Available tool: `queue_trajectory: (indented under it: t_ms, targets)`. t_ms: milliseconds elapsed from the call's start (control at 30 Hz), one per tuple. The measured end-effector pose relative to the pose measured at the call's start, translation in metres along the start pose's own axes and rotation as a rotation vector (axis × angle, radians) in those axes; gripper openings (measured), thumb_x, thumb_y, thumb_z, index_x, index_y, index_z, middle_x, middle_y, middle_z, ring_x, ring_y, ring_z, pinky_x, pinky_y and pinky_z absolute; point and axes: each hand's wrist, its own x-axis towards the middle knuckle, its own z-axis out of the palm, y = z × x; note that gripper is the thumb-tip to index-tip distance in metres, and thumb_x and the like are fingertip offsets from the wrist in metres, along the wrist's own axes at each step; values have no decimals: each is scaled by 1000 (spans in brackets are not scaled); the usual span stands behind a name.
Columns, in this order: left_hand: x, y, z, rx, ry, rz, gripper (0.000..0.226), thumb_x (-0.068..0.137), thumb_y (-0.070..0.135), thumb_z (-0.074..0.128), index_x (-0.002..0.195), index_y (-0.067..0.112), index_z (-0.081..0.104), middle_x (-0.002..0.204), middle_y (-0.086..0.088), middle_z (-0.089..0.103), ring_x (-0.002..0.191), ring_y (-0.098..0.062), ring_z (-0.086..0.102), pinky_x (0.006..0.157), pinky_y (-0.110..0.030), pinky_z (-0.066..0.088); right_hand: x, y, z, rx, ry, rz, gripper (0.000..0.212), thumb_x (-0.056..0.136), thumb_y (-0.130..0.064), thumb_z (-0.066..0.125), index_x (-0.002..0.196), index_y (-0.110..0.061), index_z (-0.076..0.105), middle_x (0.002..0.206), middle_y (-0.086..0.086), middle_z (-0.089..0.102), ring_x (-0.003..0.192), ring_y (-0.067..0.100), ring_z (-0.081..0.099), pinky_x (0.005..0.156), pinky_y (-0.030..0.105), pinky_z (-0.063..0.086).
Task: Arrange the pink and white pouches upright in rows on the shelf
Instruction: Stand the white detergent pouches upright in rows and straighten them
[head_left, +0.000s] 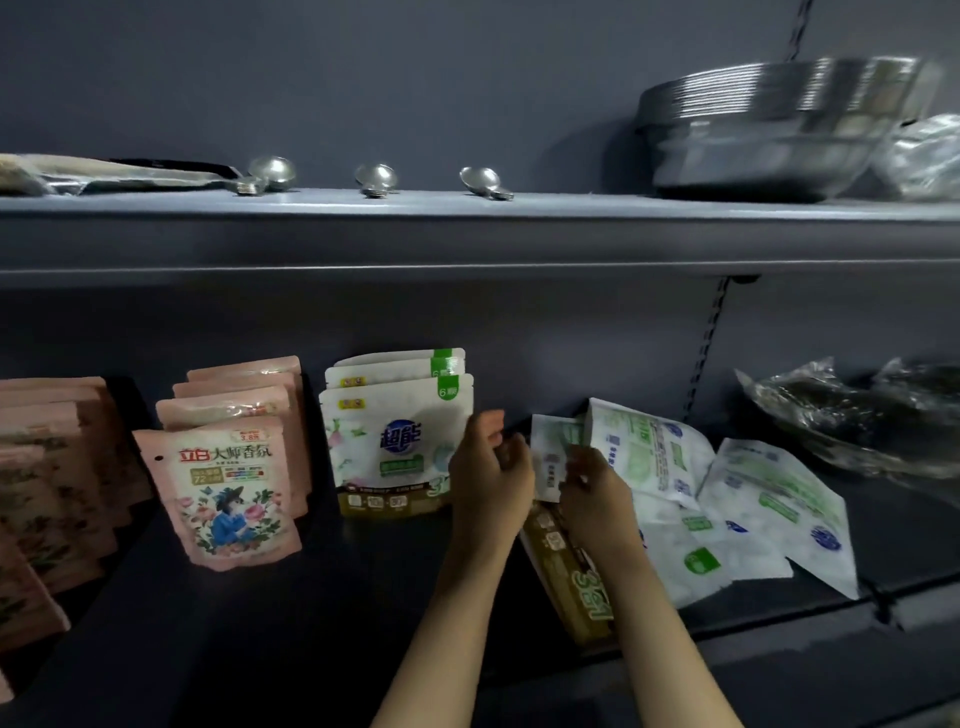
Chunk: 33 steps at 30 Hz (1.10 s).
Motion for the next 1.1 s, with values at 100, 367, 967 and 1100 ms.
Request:
queue_trajectory:
  t_ms: [100, 367, 967, 1100]
  targets:
    - [1, -3, 26, 34, -139, -56, 33, 92, 18, 53, 125, 13, 50, 126, -4, 57, 107, -9, 54, 87, -20, 42, 1, 17, -22, 43, 58, 81, 45, 87, 5, 40, 131, -5, 47, 127, 15, 58, 118, 31, 54, 91, 32, 42]
    - [10, -10, 89, 200, -264, -194, 36, 92, 14, 47, 127, 11, 47, 126, -7, 58, 112, -25, 55, 81, -24, 40, 11, 52, -59, 48, 136, 193, 45, 86, 7, 43, 129, -5, 47, 125, 16, 59, 114, 31, 55, 87, 32, 42]
    - [6, 3, 108, -31, -73, -13, 37, 93, 14, 50, 129, 16, 52, 121, -8, 60, 99, -15, 58, 73, -21, 44, 21, 86, -69, 420, 164, 325, 20, 96, -23, 45, 109, -9, 50, 100, 12, 65, 87, 28, 64, 73, 37, 51]
    - [2, 15, 90, -72, -45, 247, 41, 93, 13, 51, 131, 26, 50, 119, -8, 61, 102, -16, 61, 72, -7, 45, 26, 66, -76, 940, -2, 427, 37, 98, -40, 41, 115, -8, 47, 103, 17, 66, 83, 27, 68, 64, 31, 56]
